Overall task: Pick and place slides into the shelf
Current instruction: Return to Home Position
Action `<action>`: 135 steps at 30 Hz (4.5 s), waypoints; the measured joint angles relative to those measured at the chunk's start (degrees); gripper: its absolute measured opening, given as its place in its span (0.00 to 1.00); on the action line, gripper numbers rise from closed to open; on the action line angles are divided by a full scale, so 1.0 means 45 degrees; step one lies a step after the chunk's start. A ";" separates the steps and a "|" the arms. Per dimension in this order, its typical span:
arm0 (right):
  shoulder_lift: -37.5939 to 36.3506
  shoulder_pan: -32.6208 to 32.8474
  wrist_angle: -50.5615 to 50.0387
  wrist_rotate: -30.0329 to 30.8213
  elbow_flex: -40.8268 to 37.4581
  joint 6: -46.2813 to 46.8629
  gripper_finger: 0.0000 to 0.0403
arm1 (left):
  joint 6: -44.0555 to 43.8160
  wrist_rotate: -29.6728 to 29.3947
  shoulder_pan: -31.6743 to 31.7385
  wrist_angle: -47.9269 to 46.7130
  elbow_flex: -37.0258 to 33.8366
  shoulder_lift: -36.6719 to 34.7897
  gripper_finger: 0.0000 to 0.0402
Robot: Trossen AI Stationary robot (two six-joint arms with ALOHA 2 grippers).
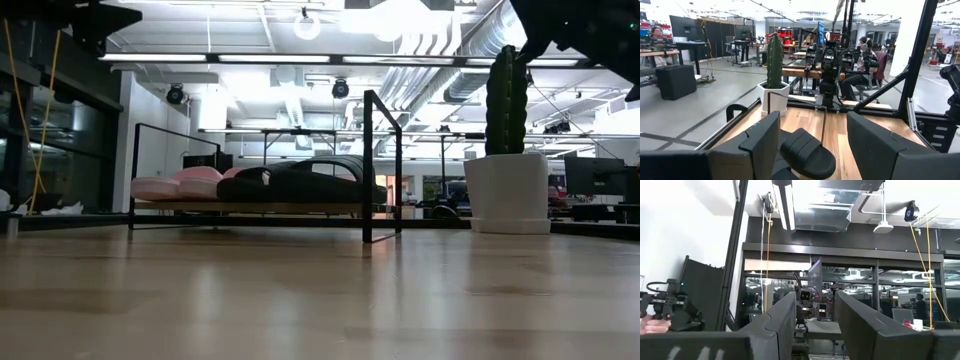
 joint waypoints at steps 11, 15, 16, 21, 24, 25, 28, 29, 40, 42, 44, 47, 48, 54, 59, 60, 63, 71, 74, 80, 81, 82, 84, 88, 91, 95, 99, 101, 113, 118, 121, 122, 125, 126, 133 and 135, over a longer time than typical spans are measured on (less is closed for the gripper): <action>0.0024 0.0000 -0.1624 0.0058 -0.0005 0.0390 0.32 | -0.0360 -0.0166 0.0000 0.0458 -0.0760 0.0006 0.52; 0.0019 0.0000 -0.1786 0.0099 -0.0005 0.0252 0.32 | -0.0710 -0.0175 0.0000 0.1105 -0.1195 -0.0008 0.52; 0.0015 0.0000 -0.1778 0.0104 -0.0005 0.0265 0.32 | -0.0756 -0.0174 0.0000 0.1384 -0.1329 0.0003 0.52; 0.0015 0.0000 -0.1725 0.0104 -0.0005 0.0402 0.32 | -0.0797 -0.0422 0.0000 0.2815 -0.2372 0.0007 0.52; 0.0015 0.0000 -0.1759 0.0109 -0.0005 0.0583 0.32 | -0.0802 -0.0511 0.0000 0.3915 -0.2874 -0.0017 0.52; 0.0015 0.0000 -0.1795 0.0103 -0.0005 0.0588 0.32 | -0.0867 -0.0551 0.0000 0.4200 -0.3102 -0.0013 0.52; 0.0015 0.0000 -0.1953 0.0056 -0.0006 0.0745 0.32 | -0.1040 -0.0561 0.0000 0.5107 -0.3650 0.0003 0.52; 0.0015 0.0000 -0.1996 0.0053 -0.0007 0.0875 0.32 | -0.1036 -0.0559 0.0000 0.5421 -0.3792 -0.0012 0.52; 0.0015 0.0000 -0.2006 0.0041 -0.0010 0.1207 0.32 | -0.1462 -0.0563 0.0000 0.7299 -0.5089 -0.0007 0.52; 0.0016 0.0000 -0.2138 0.0036 -0.0010 0.1207 0.32 | -0.1462 -0.0563 0.0000 0.7573 -0.5372 -0.0007 0.52; 0.0015 0.0000 -0.2404 0.0036 -0.0010 0.1243 0.32 | -0.1413 -0.0571 0.0000 0.7437 -0.5429 0.0007 0.52; 0.0019 0.0000 -0.2837 0.0036 -0.0010 0.1241 0.32 | -0.1668 -0.0704 0.0000 0.7349 -0.5416 -0.0007 0.52; 0.0018 0.0000 -0.2937 0.0035 -0.0010 0.1246 0.32 | -0.1724 -0.0704 0.0000 0.7349 -0.5416 -0.0003 0.52; 0.0019 0.0000 -0.3154 0.0017 -0.0010 0.1700 0.32 | -0.1578 -0.0677 0.0000 0.6835 -0.5411 -0.0007 0.52; 0.0016 0.0005 -0.3300 -0.0253 -0.0010 0.1616 0.32 | -0.1349 -0.0650 0.0000 0.6345 -0.5411 -0.0007 0.52; 0.0016 0.0000 -0.3402 -0.0271 -0.0010 0.1528 0.32 | -0.1302 -0.0589 0.0000 0.6335 -0.5411 -0.0006 0.52; 0.0015 0.0000 -0.3807 -0.0280 -0.0010 0.1470 0.32 | -0.0911 -0.0114 0.0000 0.6307 -0.5411 -0.0007 0.52; 0.0015 0.0005 -0.4505 -0.0982 -0.0015 0.1144 0.32 | 0.0128 0.0253 0.0000 0.5349 -0.5406 -0.0007 0.52; 0.0019 0.0005 -0.4887 -0.1083 -0.0015 0.1159 0.32 | 0.0270 0.0484 0.0000 0.5294 -0.5401 -0.0003 0.52; 0.0019 0.0000 -0.5893 -0.0742 -0.0015 0.1236 0.32 | 0.0306 0.0573 0.0000 0.5284 -0.5401 -0.0003 0.52; 0.0019 -0.0001 -0.5996 -0.0464 -0.0015 0.1239 0.32 | 0.0306 0.0572 0.0000 0.5284 -0.5401 -0.0003 0.52; 0.0019 0.0004 -0.6085 -0.0020 -0.0015 0.1280 0.32 | 0.0306 0.0568 0.0000 0.5284 -0.5401 -0.0003 0.52; 0.0019 0.0000 -0.6094 0.1118 -0.0015 0.1541 0.32 | 0.0306 0.0568 0.0000 0.5284 -0.5401 -0.0003 0.52; 0.0017 0.0004 -0.6318 0.1627 -0.0015 0.1502 0.32 | 0.0303 0.0557 0.0000 0.5284 -0.5401 -0.0003 0.52; 0.0019 0.0141 -0.6852 0.1723 -0.0015 0.1556 0.32 | 0.0301 0.0537 0.0000 0.5284 -0.5401 -0.0003 0.52; 0.0019 0.0789 -0.7087 0.2649 -0.0015 0.1609 0.32 | 0.0302 0.0534 0.0000 0.5284 -0.5401 -0.0003 0.52; 0.0019 0.1830 -0.7072 0.3889 -0.0015 0.1432 0.32 | 0.0306 0.0534 0.0000 0.5284 -0.5401 -0.0003 0.52; 0.0019 0.2390 -0.7093 0.4486 -0.0015 0.1121 0.32 | 0.0320 0.0534 0.0000 0.5284 -0.5401 -0.0003 0.52; 0.0015 0.4143 -0.7712 0.5636 -0.0015 0.0042 0.32 | 0.0654 0.0678 0.0000 0.5209 -0.5391 0.0000 0.52; 0.0019 0.4187 -0.8426 0.5598 -0.0015 0.0042 0.32 | 0.0685 0.0680 0.0000 0.5210 -0.5387 0.0009 0.52; 0.0018 0.4186 -0.8449 0.5423 -0.0015 0.0044 0.32 | 0.0685 0.0680 0.0000 0.5208 -0.5387 0.0157 0.52; 0.0018 0.4183 -0.8455 0.5249 -0.0015 0.0034 0.32 | 0.0686 0.0680 0.0000 0.5211 -0.5387 0.0234 0.52; 0.0015 0.4182 -0.8615 0.4708 -0.0015 0.0000 0.32 | 0.0791 0.0680 0.0000 0.5211 -0.5387 0.0577 0.52; 0.0015 0.4187 -0.8721 0.4657 -0.0015 -0.0042 0.32 | 0.0827 0.0675 0.0000 0.5211 -0.5387 0.0693 0.52; 0.0015 0.4182 -0.9456 0.4636 -0.0015 -0.0099 0.32 | 0.1054 0.0665 0.0000 0.5224 -0.5387 0.1214 0.52; 0.0019 0.4182 -0.9558 0.4636 -0.0015 -0.0109 0.32 | 0.1148 0.0661 0.0000 0.5212 -0.5387 0.1221 0.52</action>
